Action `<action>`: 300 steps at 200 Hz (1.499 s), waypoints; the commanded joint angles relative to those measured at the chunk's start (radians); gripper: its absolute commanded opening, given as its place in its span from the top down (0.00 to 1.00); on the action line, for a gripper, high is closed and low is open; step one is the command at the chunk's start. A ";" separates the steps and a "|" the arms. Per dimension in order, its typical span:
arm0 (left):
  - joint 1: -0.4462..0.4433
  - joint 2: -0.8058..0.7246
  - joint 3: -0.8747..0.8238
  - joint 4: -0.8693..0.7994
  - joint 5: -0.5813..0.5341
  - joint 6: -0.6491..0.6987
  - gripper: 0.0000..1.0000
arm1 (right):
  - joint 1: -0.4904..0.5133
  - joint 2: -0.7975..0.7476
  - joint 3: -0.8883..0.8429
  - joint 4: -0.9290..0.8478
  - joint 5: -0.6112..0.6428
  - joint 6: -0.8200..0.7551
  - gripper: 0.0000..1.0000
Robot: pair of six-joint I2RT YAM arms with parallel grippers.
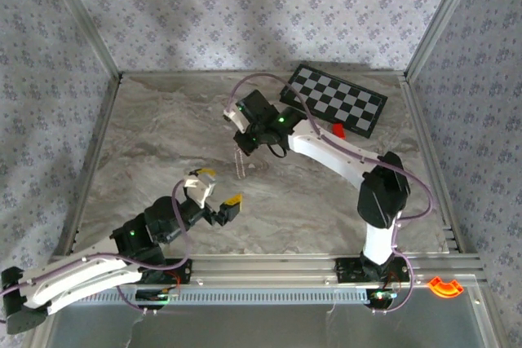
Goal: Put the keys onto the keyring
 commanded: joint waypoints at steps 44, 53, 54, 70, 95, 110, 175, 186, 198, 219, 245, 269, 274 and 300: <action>0.012 -0.129 -0.036 -0.031 -0.034 0.034 0.00 | -0.006 0.070 0.094 -0.033 -0.025 0.004 1.00; 0.012 -0.133 -0.036 -0.031 -0.032 0.037 0.01 | -0.006 0.069 0.087 -0.035 -0.024 0.007 1.00; 0.012 -0.133 -0.037 -0.031 -0.032 0.036 0.00 | -0.005 0.069 0.087 -0.034 -0.023 0.007 1.00; 0.014 -0.132 -0.038 -0.024 -0.028 0.040 0.01 | -0.004 0.064 0.072 -0.042 -0.019 0.013 1.00; 0.014 -0.124 -0.043 -0.015 -0.024 0.044 0.01 | -0.004 0.041 0.032 -0.033 -0.005 0.020 1.00; 0.015 -0.118 -0.047 -0.007 -0.024 0.046 0.01 | -0.002 0.024 0.006 -0.028 -0.002 0.028 1.00; 0.021 -0.114 -0.057 0.010 -0.014 0.043 0.00 | 0.000 -0.062 -0.118 -0.016 0.011 0.052 1.00; 0.021 -0.112 -0.058 0.012 -0.013 0.041 0.01 | 0.000 -0.076 -0.133 -0.019 0.010 0.054 1.00; 0.024 -0.112 -0.057 0.013 -0.011 0.041 0.01 | -0.001 -0.088 -0.151 -0.022 0.009 0.057 1.00; 0.024 -0.111 -0.055 0.010 -0.011 0.042 0.01 | 0.000 -0.111 -0.184 -0.032 0.006 0.060 1.00; 0.027 -0.111 -0.063 0.015 -0.018 0.041 0.00 | -0.004 -0.139 -0.235 -0.032 0.004 0.078 1.00; 0.029 -0.114 -0.072 0.023 -0.015 0.033 0.01 | -0.006 -0.161 -0.272 -0.032 0.009 0.090 1.00; 0.030 -0.114 -0.072 0.024 -0.014 0.033 0.01 | -0.007 -0.166 -0.280 -0.032 0.011 0.093 1.00; 0.033 -0.102 -0.070 0.022 -0.019 0.050 0.00 | -0.012 -0.191 -0.328 -0.031 0.016 0.107 1.00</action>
